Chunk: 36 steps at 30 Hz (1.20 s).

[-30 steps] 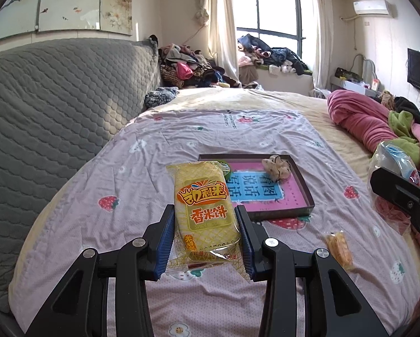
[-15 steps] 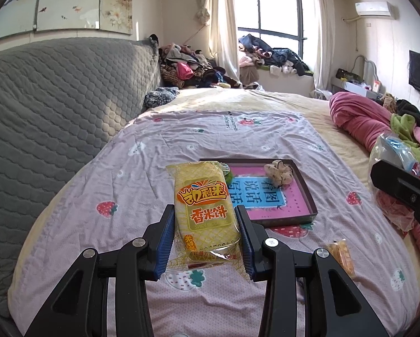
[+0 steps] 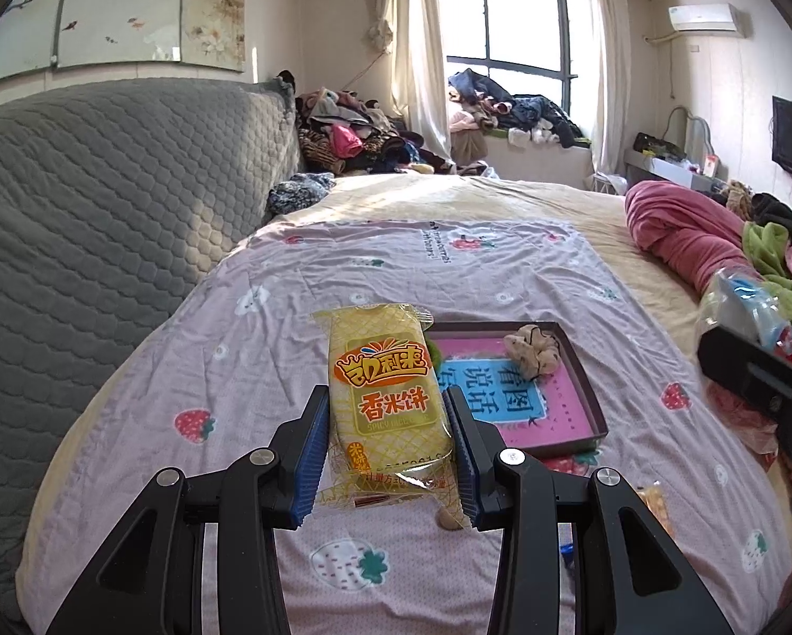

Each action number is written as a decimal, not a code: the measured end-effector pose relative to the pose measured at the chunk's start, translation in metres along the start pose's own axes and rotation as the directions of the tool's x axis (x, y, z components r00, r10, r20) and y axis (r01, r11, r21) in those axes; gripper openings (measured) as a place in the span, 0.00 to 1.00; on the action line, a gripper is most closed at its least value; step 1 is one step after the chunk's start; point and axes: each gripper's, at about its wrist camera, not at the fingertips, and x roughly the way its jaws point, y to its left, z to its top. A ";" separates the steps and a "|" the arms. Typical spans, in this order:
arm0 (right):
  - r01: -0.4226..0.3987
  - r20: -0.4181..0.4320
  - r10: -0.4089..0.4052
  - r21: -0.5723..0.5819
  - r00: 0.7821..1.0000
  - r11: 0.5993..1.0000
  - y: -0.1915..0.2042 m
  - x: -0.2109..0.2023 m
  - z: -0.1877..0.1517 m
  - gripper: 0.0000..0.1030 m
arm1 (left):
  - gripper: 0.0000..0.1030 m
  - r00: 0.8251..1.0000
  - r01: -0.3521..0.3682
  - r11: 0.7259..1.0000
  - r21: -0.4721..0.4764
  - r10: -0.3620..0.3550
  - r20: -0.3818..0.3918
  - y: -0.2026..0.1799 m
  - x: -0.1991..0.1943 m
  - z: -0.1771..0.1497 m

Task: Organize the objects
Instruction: 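Carry the cake packet and egg candy over the tray with both tools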

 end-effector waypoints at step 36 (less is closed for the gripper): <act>0.080 0.053 -0.078 -0.029 0.996 0.996 -0.036 0.059 0.061 0.51 | 0.42 1.000 0.017 0.998 0.059 -0.018 0.016 -0.037 0.081 0.073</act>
